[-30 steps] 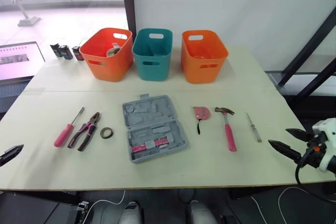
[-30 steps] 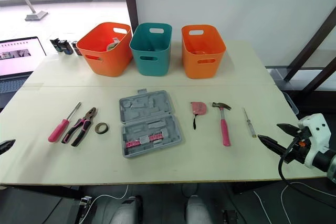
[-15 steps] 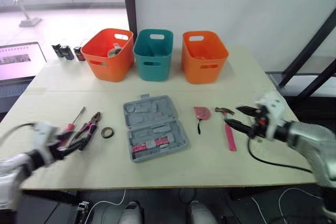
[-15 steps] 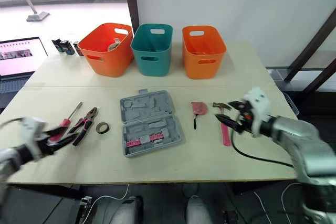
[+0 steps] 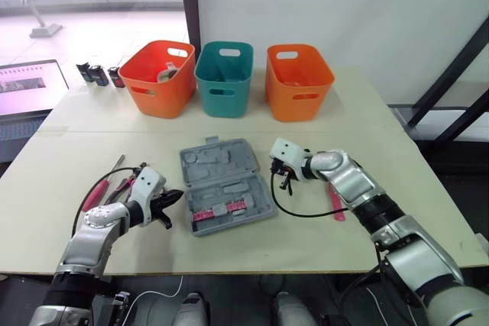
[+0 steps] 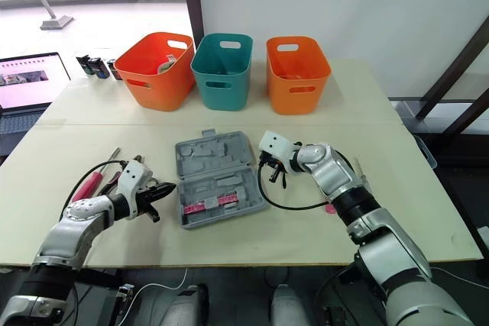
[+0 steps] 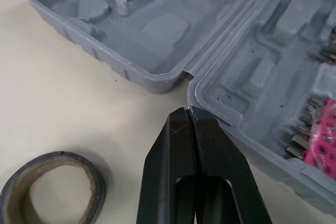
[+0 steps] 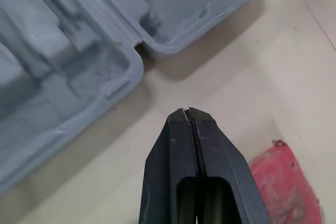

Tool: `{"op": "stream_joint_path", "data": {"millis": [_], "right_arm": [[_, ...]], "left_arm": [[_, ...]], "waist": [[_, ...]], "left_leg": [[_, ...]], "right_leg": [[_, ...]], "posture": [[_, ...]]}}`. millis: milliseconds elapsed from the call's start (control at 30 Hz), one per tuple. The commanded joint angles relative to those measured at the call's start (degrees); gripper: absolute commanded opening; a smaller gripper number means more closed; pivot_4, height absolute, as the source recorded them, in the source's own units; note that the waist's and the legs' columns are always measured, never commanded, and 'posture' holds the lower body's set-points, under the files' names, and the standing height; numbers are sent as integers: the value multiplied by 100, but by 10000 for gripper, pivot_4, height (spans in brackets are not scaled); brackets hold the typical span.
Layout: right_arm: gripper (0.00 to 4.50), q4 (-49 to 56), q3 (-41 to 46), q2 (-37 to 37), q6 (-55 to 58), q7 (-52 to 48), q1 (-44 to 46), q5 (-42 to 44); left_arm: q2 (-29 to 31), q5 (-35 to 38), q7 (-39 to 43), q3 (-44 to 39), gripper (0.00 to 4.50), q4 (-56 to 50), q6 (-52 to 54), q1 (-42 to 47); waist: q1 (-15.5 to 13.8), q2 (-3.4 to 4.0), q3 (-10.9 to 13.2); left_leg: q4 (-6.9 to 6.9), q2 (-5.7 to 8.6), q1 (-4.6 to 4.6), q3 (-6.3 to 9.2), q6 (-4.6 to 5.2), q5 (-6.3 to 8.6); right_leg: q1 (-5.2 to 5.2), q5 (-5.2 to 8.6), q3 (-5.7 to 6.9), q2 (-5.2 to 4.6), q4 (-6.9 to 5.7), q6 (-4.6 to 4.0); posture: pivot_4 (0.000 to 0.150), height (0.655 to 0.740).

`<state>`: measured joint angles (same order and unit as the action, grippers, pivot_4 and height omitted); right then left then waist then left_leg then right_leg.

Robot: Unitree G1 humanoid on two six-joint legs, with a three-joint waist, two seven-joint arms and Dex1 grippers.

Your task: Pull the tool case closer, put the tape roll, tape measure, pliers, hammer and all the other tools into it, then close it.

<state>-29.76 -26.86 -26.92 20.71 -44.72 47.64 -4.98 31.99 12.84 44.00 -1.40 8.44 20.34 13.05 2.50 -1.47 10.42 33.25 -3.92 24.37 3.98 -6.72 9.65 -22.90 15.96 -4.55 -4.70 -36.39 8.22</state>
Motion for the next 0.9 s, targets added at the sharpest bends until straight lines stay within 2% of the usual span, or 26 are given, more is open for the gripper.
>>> {"op": "stream_joint_path", "data": {"millis": [33,233,367,567,700,900], "right_arm": [[148,-484,-26,216,-420,-93,286,-269],[148,-1306,-87,696,-839,-64,568,-647],[148,-1773,-87,966,-1086,-93,788,-825],[148,-1831,-217,1183,-1283,-366,818,-1122],[148,-1398,-196,1142,-1056,-610,601,-1176],[148,877,-178,454,207,-1286,-495,-1166]], "left_arm": [[42,-73,-33,-23,0,-28,-91,75],[107,-185,-67,-21,0,127,-78,65],[98,-423,26,276,0,378,-200,201],[-59,-733,179,717,0,681,-409,490],[-129,-898,370,934,0,783,-554,642],[3,-889,1042,1204,0,312,-709,277]], "waist": [[4,0,0],[14,1,1],[8,2,1],[-5,5,-1],[-18,6,-1],[-39,12,-5]], "left_leg": [[0,0,0,0,0,0],[0,0,-4,1,-1,-1],[0,0,-4,3,-5,-3],[0,1,-11,4,-11,-6],[0,3,-23,8,-11,-7],[-1,5,-24,10,-12,-5]], "right_leg": [[0,0,0,0,0,0],[-2,0,0,1,-13,1],[-3,0,1,1,-19,1],[-1,2,2,1,-37,3],[0,8,2,1,-65,8],[4,16,3,0,-66,16]], "posture": [[1500,7400],[1500,7400],[1500,7400],[1500,7400],[1500,7400],[1500,7400]]}}
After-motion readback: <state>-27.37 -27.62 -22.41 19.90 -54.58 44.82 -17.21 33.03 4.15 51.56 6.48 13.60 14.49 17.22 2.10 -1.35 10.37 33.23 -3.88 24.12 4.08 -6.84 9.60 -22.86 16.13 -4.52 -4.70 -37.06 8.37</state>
